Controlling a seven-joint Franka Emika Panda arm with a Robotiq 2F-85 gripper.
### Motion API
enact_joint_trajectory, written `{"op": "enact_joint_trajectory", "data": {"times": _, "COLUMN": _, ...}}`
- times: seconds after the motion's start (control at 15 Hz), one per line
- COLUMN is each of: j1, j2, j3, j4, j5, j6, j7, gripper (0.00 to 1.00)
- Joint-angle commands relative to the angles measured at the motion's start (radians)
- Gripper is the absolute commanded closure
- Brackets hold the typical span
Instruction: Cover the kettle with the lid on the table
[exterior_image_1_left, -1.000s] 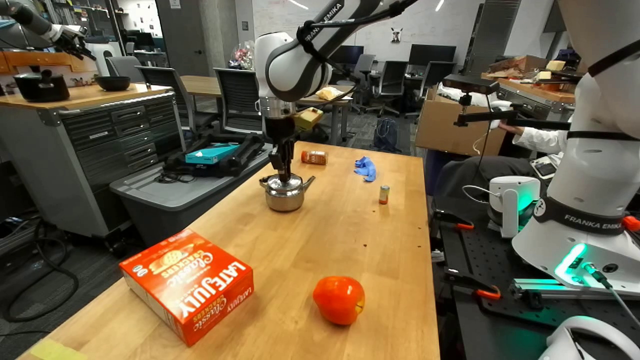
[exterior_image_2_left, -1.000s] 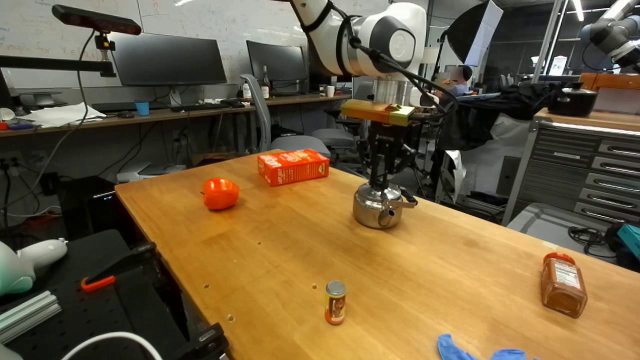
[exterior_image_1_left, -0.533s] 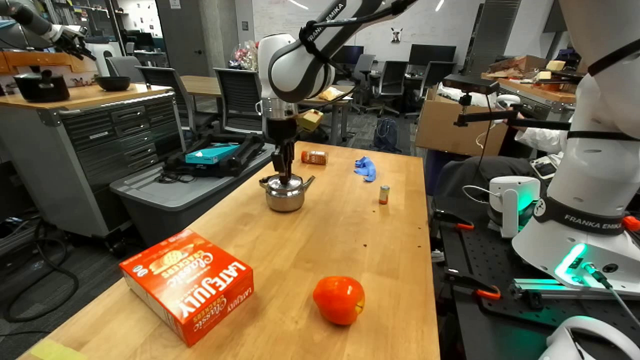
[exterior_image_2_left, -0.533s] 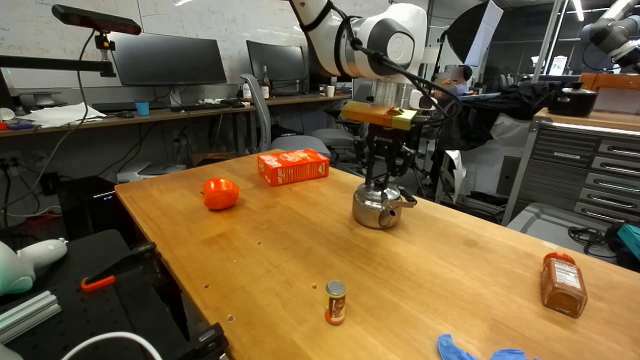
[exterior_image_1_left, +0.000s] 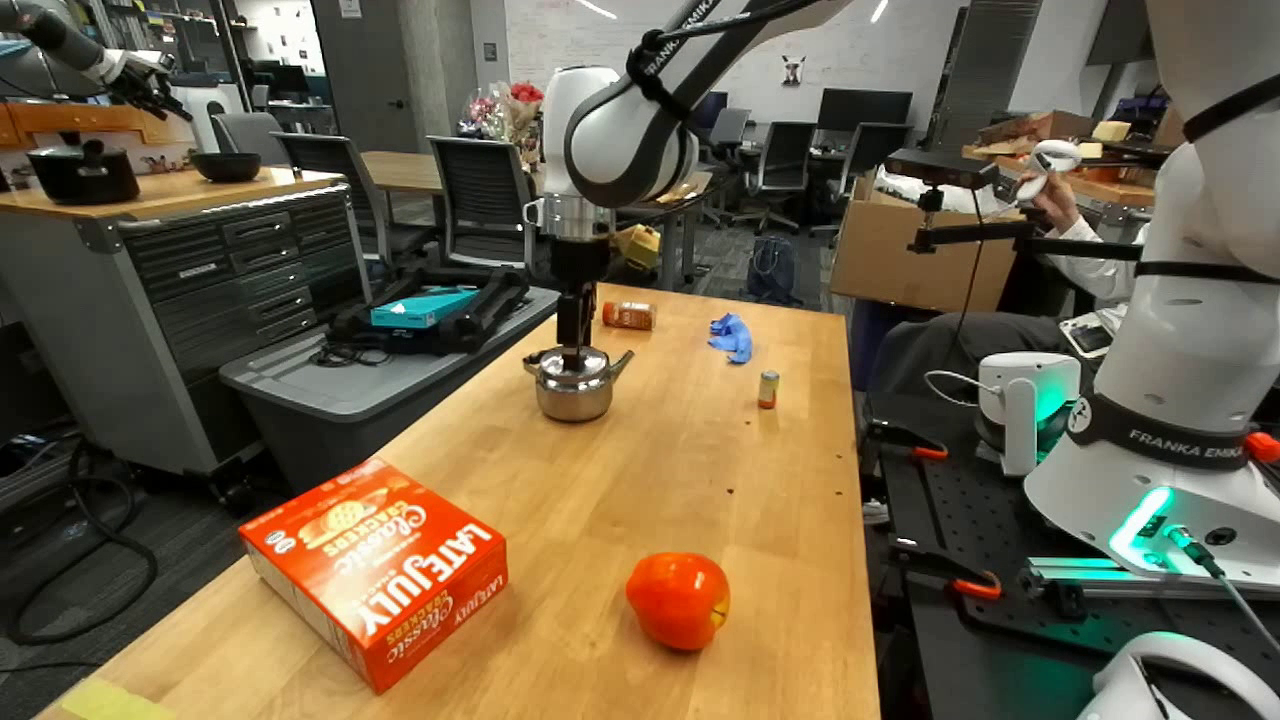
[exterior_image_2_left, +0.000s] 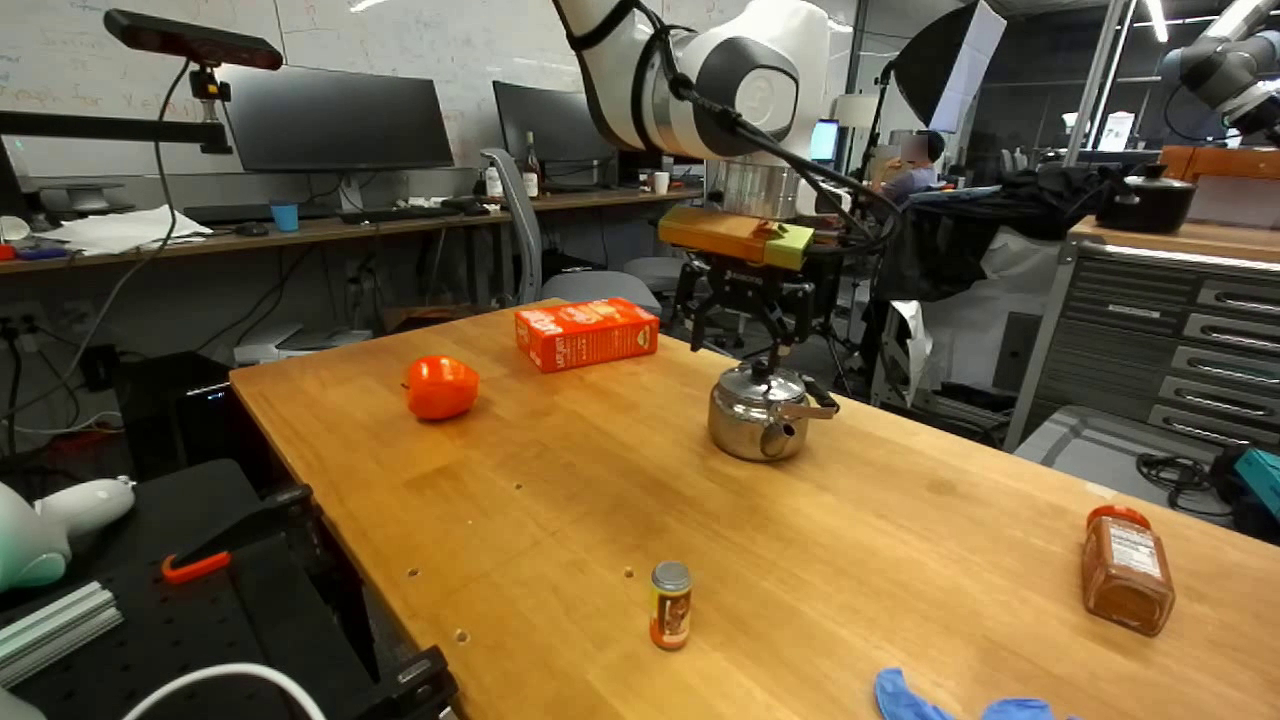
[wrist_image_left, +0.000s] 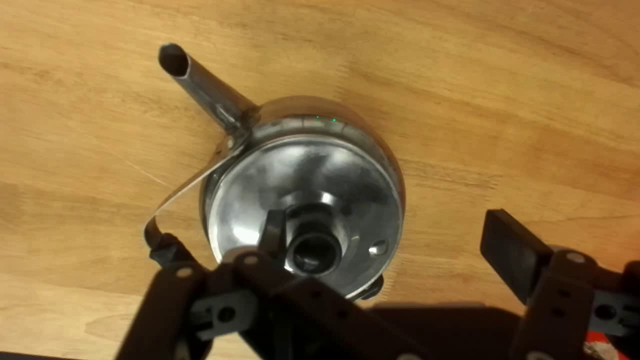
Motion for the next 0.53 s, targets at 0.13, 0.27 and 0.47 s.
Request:
{"op": "enact_joint_trajectory", "data": {"times": 0.13, "j1": -0.077, "j2": -0.206, "j3": 0.068, "j4": -0.209, "j5": 0.123, "j6": 0.073, "j7": -0.178, "gripper": 0.00}}
{"op": "enact_joint_trajectory", "data": {"times": 0.27, "j1": -0.082, "j2": -0.260, "j3": 0.071, "j4": -0.253, "j5": 0.160, "j6": 0.071, "j7": -0.228, "gripper": 0.00}}
{"op": "enact_joint_trajectory", "data": {"times": 0.47, "j1": -0.066, "j2": -0.336, "j3": 0.054, "j4": -0.310, "j5": 0.197, "j6": 0.057, "j7": -0.272, "gripper": 0.00}}
